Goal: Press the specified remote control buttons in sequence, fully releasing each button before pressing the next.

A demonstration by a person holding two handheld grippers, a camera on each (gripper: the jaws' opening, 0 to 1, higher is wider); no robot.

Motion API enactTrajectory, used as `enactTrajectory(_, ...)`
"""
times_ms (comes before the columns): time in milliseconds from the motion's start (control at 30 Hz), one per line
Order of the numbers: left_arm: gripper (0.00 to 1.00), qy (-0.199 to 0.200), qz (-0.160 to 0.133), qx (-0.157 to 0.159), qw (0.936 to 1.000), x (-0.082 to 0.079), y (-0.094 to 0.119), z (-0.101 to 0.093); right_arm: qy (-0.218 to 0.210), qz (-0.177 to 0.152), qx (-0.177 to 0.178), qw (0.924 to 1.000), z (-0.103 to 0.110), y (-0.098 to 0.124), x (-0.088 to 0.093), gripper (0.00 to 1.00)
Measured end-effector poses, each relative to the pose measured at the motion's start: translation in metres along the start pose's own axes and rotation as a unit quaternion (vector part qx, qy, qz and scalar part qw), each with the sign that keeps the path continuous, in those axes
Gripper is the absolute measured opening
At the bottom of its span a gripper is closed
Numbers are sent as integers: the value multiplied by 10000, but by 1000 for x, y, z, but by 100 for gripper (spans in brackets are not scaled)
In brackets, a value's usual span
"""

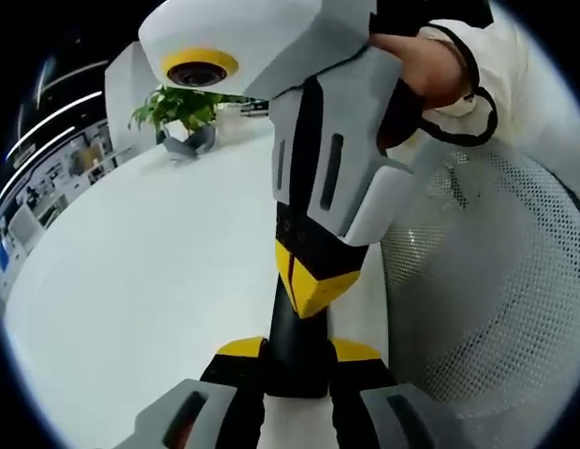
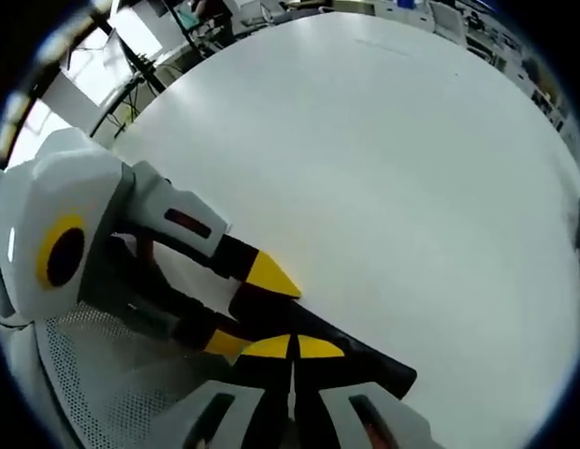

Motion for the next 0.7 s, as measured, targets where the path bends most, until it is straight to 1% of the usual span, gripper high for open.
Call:
enactTrajectory(67,25,3,-2,-5,10000,0,0,0,-13,-27,2,10000,0,1,1,0)
enactTrajectory(167,25,8,2,-1,10000,0,0,0,-147,-73,-35,9999,-1,1,1,0)
enactTrajectory(333,25,16,11,-12,10000,0,0,0,-509,-94,-205,9985,-4,-1,1,0)
enactTrajectory(567,25,-19,17,-21,10000,0,0,0,-485,-148,-113,9986,-5,-5,-2,0)
enactTrajectory(700,25,32,12,-75,10000,0,0,0,-614,-258,-185,9976,-5,-4,0,0)
Point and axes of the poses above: the point that each gripper's makers call its tool centre point, and the gripper's own axes: y roughly backward along the fingers, z roughly to its left, x roughly out of its underside, the point moved 2 cm from there along y, roughly backward along the fingers, and after that the axes turned 9 degrees about x, right-handed, at the moved point
